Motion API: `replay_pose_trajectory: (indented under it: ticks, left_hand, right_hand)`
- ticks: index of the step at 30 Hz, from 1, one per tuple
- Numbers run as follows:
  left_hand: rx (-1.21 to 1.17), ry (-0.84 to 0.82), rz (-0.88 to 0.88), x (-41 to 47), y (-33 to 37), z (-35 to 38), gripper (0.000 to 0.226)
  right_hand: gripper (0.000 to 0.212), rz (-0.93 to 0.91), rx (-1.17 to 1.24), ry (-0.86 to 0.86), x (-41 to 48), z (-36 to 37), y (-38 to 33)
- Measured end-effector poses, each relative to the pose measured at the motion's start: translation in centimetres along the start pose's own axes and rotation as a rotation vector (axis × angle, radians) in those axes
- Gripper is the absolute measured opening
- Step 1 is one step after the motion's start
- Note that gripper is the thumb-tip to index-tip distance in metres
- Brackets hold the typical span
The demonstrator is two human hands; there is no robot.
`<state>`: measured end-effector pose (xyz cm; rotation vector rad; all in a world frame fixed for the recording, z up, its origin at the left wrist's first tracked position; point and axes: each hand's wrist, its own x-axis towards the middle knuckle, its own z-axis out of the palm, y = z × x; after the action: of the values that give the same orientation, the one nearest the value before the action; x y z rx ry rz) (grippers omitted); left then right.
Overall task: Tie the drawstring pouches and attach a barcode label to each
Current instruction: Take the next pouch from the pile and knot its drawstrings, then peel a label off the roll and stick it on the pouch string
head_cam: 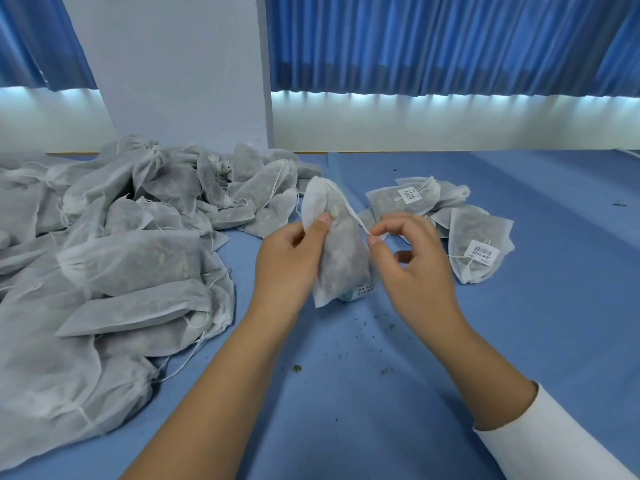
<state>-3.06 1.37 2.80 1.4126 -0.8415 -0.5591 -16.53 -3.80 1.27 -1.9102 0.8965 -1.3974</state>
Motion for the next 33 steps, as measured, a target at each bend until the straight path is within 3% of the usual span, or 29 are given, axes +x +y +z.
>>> replay_pose_trajectory:
  ticks: [4, 9, 12, 17, 19, 21, 25, 33]
  left_hand:
    - [0.103, -0.018, 0.009, 0.0, -0.4, 0.3, 0.052]
    - [-0.061, -0.111, -0.151, 0.1, -0.5, 0.2, 0.042]
    - [-0.078, -0.167, -0.165, 0.0, -0.5, 0.0, 0.041]
    - [-0.068, -0.066, -0.201, 0.8, -1.0, -0.4, 0.029]
    - [-0.072, -0.009, -0.22, 1.4, -1.2, -1.0, 0.025]
    - [-0.077, 0.046, -0.222, 2.1, -1.4, -1.6, 0.022]
    - [-0.077, 0.093, -0.23, 3.0, -2.0, -2.2, 0.025]
    - [-0.278, 0.027, -0.244, 3.6, -2.1, -2.7, 0.027]
  right_hand:
    - [0.009, -0.342, -0.263, -0.032, -0.7, 0.7, 0.3]
    - [0.009, -0.421, -0.317, -0.077, -0.7, 0.9, 0.6]
    - [0.01, -0.36, -0.253, -0.127, -0.7, 0.9, 0.7]
    - [0.026, -0.205, -0.084, -0.177, -0.2, 0.2, 0.5]
    - [0.038, -0.051, -0.072, -0.173, 0.5, -0.5, 0.8]
    - [0.037, 0.149, -0.1, -0.215, 1.3, -1.3, 1.6]
    - [0.039, 0.452, -0.08, -0.518, 1.9, -2.3, 3.2]
    - [0.021, 0.401, 0.065, -0.519, 1.8, -1.7, 3.3]
